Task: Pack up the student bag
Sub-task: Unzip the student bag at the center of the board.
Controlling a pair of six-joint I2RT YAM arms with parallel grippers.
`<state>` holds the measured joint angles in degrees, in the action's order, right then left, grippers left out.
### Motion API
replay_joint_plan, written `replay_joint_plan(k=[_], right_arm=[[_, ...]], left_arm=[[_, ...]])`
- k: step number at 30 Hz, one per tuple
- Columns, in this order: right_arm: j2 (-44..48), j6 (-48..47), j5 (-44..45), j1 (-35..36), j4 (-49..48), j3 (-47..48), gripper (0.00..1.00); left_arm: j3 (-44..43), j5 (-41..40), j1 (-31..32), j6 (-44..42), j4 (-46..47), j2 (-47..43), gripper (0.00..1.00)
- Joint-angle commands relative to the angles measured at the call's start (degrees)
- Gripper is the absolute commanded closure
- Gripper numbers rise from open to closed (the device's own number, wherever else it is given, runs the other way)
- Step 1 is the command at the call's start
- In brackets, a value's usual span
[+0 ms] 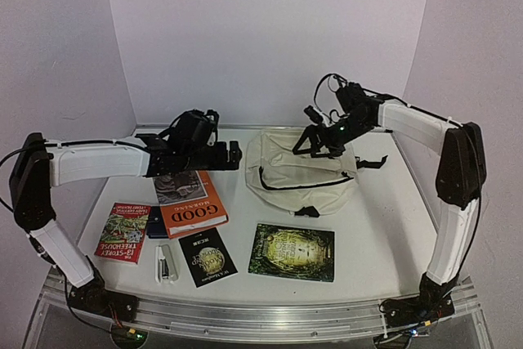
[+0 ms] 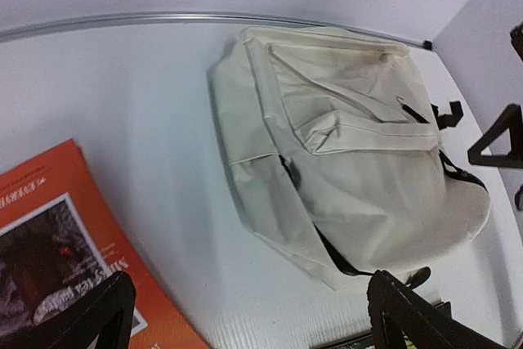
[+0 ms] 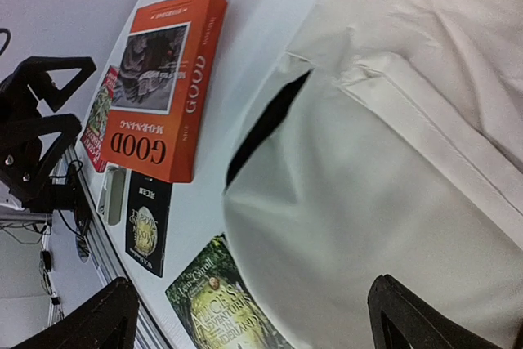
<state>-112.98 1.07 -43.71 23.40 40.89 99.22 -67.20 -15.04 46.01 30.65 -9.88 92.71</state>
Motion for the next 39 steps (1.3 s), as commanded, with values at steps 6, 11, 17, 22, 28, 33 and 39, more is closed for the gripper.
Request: replay_joint_plan(k=[6, 11, 17, 22, 28, 33, 39], right_arm=[[-6.2, -0.4, 4.1, 8.8, -0.9, 4.5, 0.03], [-7.1, -2.9, 6.3, 11.6, -0.9, 2.2, 0.05], [-5.7, -4.8, 8.4, 12.6, 0.6, -0.1, 0.08], [1.0, -13.0, 16.9, 10.7, 5.8, -2.6, 0.18], [4.6, -23.4, 27.8, 6.8, 11.0, -7.2, 0.29], [2.3, -25.3, 31.5, 6.4, 11.1, -6.5, 0.44], [-0.4, -25.0, 31.8, 6.0, 11.3, -3.6, 0.58]], left_arm=[[11.3, -9.3, -0.4, 23.1, -7.4, -12.9, 0.0], [14.0, -12.2, -0.6, 29.8, -14.1, -15.8, 0.0], [16.3, -7.9, -0.6, 25.9, -8.7, -15.8, 0.0], [12.7, 0.3, -0.4, 17.3, -2.4, -9.5, 0.0], [10.6, 4.6, -0.3, 13.4, 2.3, -5.3, 0.0], [9.6, 5.6, -0.2, 13.0, 3.0, -3.9, 0.0], [10.8, 5.6, -0.2, 13.3, 3.4, -5.1, 0.0]])
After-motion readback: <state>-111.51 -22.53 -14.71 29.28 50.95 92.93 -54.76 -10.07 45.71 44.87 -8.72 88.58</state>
